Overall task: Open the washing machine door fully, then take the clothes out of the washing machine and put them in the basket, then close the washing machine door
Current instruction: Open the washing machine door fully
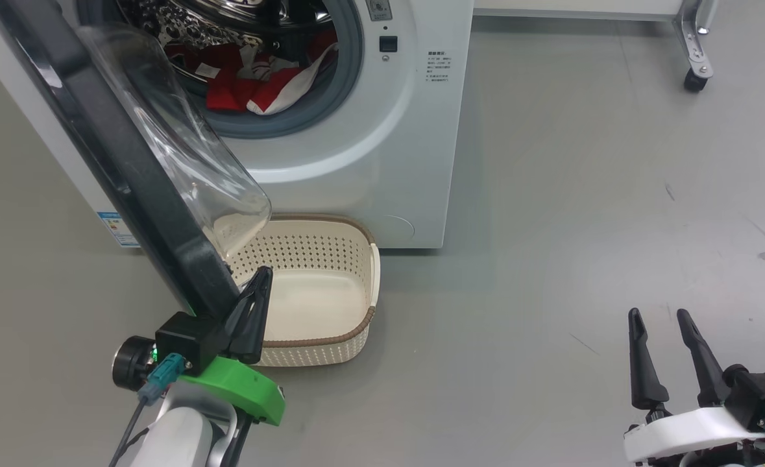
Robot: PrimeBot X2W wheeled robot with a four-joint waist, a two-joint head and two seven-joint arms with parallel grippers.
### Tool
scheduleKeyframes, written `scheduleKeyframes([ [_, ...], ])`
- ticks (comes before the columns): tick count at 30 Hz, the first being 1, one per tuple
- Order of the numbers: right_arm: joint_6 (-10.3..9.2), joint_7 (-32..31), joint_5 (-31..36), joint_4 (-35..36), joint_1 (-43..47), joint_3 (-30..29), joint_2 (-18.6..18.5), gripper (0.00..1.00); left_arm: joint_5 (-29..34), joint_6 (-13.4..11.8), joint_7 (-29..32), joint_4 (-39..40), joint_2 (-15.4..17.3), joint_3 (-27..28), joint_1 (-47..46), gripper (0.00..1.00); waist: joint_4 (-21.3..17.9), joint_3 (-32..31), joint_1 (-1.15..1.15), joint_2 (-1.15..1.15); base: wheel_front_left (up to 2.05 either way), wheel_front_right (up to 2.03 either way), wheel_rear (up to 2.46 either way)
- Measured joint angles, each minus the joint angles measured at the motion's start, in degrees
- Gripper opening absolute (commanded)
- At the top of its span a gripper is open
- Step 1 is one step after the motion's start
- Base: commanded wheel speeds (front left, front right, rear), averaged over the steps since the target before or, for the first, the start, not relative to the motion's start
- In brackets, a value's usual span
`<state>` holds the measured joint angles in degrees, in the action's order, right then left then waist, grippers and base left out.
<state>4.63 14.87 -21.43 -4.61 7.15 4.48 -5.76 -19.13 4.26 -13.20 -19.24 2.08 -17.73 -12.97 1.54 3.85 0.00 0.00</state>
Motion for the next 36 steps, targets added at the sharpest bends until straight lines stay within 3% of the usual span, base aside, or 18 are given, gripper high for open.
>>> scheduleKeyframes([
  [17, 0.83, 0.0, 1.0, -0.2, 0.0, -0.5, 0.0, 1.0, -1.0, 0.1, -1.0, -2.5, -0.8, -0.9, -0.9, 0.0, 6.8, 0.0, 0.0, 0.0, 0.0, 0.0, 0.0],
  [36, 1.35, 0.0, 1.9, -0.3, 0.0, 0.2, 0.2, 1.0, -2.6, -2.0, -1.5, -2.9, 0.2, 5.5, -0.8, 0.0, 12.8, 1.2, 0.0, 0.0, 0.0, 0.0, 0.0],
])
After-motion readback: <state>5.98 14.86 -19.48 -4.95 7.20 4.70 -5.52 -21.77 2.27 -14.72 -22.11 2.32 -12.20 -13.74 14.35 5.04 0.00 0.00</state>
